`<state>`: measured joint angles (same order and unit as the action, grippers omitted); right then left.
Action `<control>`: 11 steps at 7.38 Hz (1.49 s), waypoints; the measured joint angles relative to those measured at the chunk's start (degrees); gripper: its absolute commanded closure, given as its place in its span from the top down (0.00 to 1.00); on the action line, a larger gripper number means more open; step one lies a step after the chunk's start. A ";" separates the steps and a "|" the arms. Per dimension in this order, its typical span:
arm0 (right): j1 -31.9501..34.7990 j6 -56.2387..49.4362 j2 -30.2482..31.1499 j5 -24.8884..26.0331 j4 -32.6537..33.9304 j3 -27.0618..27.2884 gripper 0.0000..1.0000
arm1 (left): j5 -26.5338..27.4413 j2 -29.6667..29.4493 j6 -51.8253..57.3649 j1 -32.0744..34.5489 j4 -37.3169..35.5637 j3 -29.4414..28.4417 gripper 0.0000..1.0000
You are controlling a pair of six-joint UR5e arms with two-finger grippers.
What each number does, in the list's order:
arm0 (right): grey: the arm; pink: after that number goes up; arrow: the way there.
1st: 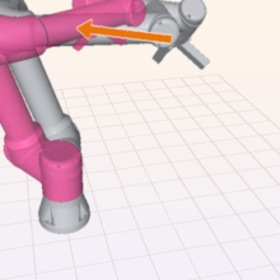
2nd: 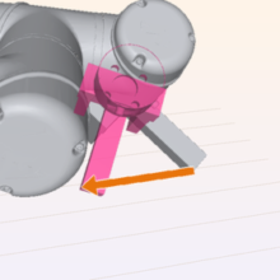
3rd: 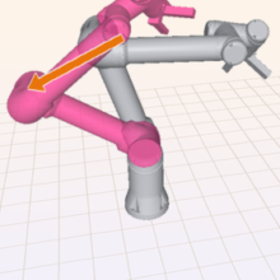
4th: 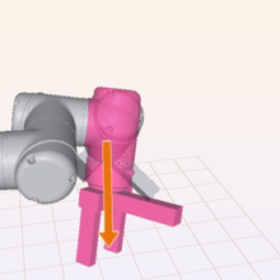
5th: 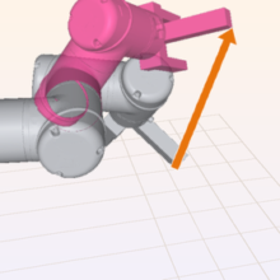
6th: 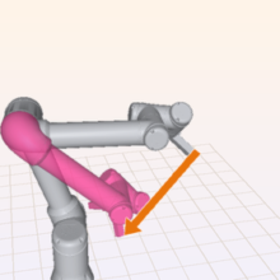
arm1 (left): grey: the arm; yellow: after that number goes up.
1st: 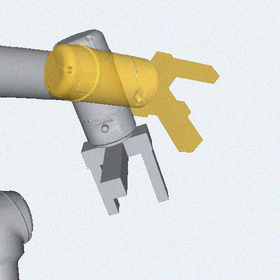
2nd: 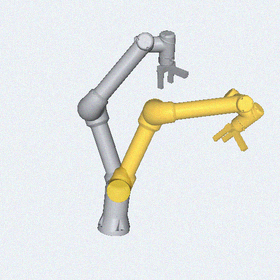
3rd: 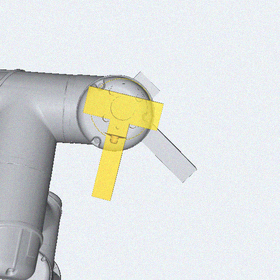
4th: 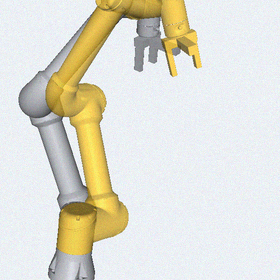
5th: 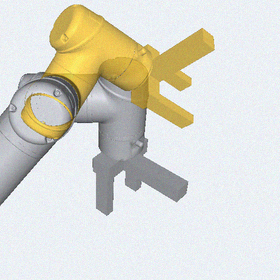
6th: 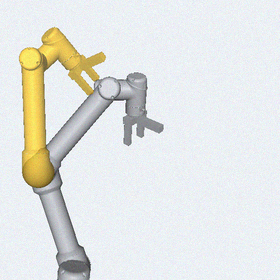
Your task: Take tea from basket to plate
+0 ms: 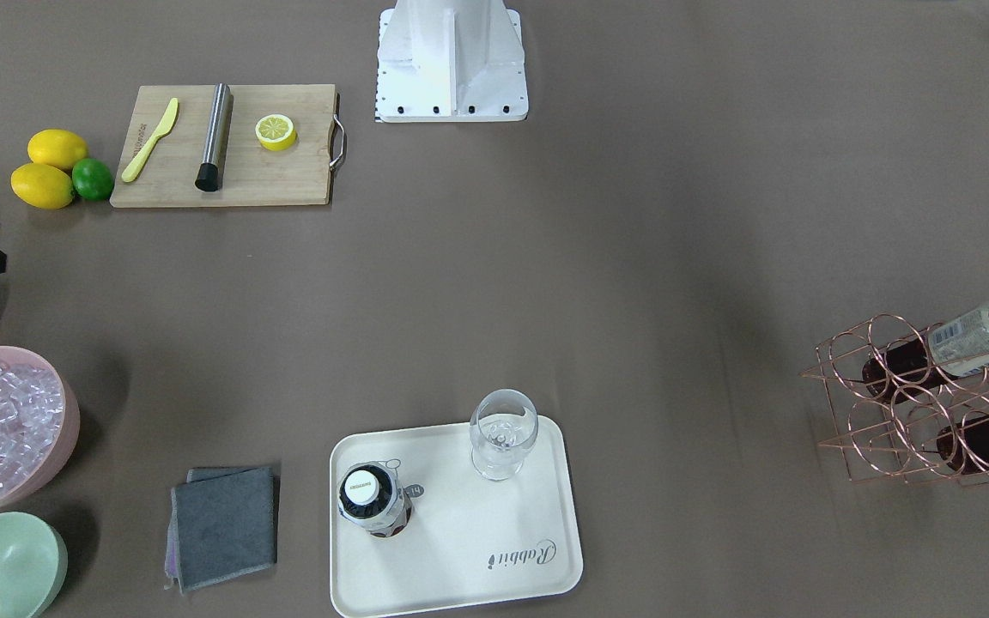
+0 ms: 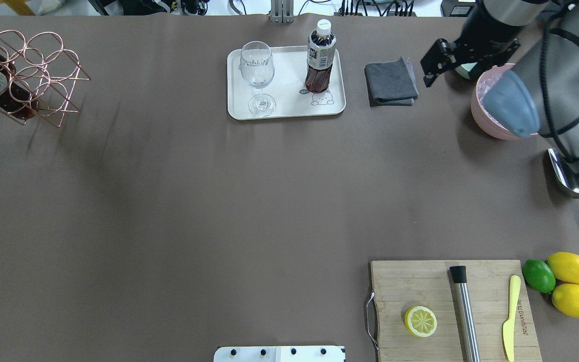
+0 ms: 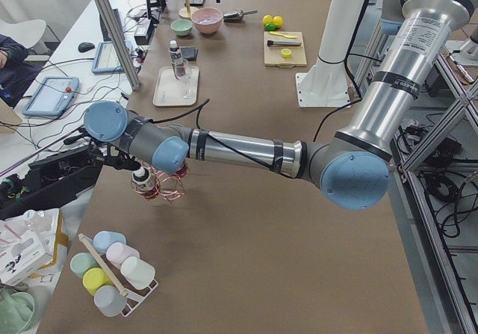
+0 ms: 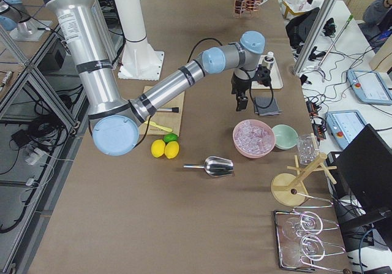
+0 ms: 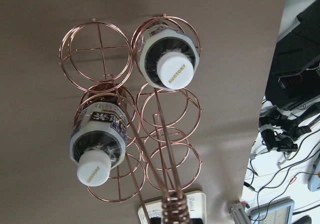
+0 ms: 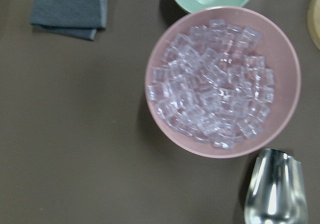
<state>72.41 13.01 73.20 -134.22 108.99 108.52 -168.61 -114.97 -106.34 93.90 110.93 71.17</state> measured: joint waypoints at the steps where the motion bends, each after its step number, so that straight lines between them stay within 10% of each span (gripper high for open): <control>1: 3.38 -5.22 4.48 -0.58 0.29 0.19 0.99 | -0.13 -0.68 0.11 0.14 0.03 -1.70 0.00; 11: 18.09 -15.91 18.92 0.26 0.49 0.17 0.99 | 0.21 -1.79 3.40 -0.97 0.15 -7.01 0.00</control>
<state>90.49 -2.90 92.13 -133.95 109.49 108.70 -168.40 -116.75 -102.94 92.93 111.08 64.16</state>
